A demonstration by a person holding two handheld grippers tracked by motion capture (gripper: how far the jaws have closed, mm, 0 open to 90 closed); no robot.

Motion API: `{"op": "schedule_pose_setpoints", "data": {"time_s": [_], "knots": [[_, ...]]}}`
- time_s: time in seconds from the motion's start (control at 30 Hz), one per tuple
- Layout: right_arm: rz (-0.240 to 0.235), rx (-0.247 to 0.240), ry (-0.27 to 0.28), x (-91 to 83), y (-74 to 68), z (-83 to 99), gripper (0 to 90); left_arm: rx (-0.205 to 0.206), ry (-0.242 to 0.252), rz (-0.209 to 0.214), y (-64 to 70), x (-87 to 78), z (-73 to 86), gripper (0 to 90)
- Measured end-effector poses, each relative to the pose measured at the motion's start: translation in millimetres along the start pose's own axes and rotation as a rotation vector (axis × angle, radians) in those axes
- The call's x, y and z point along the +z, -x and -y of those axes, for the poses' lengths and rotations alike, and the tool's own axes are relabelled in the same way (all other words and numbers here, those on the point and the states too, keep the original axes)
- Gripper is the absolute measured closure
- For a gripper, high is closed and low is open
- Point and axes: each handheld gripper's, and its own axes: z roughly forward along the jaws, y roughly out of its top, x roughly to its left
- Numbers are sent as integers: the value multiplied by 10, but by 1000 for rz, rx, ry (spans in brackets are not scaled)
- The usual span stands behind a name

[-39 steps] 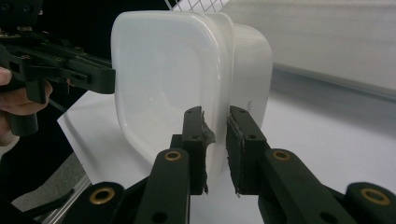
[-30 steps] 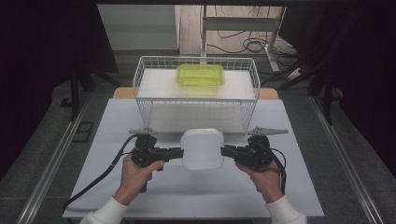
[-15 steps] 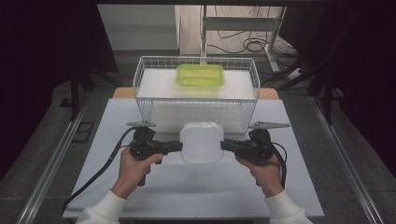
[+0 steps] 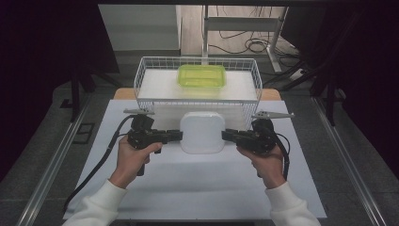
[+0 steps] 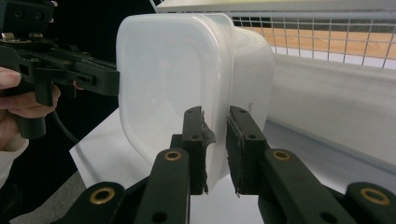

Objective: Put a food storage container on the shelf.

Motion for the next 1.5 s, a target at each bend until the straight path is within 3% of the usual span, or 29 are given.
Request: {"op": "schedule_pose_setpoints", "data": {"time_s": [0.77, 1.23, 1.4, 1.5], "knots": [[-1, -15, 57, -63, 48, -386, 775, 65, 41, -20, 63, -82, -461, 793], [15, -63, 101, -168, -18, -865, 775, 120, 86, -43, 145, -235, -936, 791], [10, -60, 106, -142, 41, -1117, 776, 114, 89, -29, 73, -260, -1182, 792], [9, -59, 110, -127, 65, -1175, 775, 111, 85, -27, 39, -256, -1258, 792]]}}
